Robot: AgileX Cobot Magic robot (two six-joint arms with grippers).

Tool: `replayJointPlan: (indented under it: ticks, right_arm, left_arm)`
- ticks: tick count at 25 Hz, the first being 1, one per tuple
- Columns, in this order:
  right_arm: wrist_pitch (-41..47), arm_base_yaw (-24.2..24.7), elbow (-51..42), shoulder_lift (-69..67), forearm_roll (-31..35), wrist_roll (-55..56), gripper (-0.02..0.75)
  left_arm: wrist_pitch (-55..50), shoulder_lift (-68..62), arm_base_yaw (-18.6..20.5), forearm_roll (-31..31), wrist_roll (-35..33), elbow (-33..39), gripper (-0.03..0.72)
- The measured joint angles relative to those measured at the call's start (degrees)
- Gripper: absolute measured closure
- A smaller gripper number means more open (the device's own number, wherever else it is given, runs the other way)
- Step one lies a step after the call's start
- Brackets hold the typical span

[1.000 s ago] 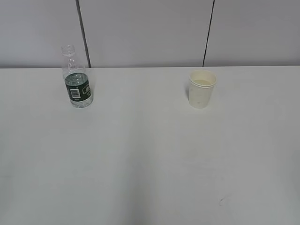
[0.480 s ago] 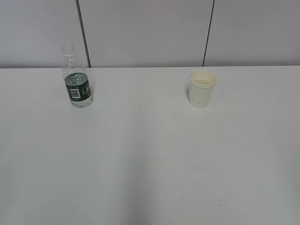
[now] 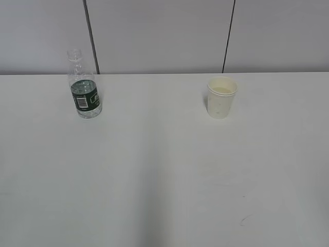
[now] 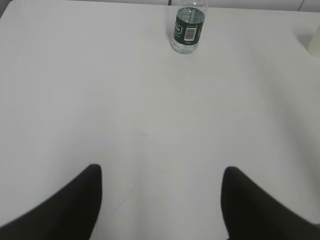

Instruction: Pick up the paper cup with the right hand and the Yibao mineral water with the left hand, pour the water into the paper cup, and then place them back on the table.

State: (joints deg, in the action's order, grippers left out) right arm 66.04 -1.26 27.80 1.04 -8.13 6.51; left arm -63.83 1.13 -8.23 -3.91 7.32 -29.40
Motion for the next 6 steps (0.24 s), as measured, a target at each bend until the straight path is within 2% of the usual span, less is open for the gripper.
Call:
replayJointPlan:
  ticks: [6]
  right_arm:
    - [0.0,0.0,0.0,0.0,0.0,0.0,0.152]
  left_arm:
    - [0.0,0.0,0.0,0.0,0.0,0.0,0.227]
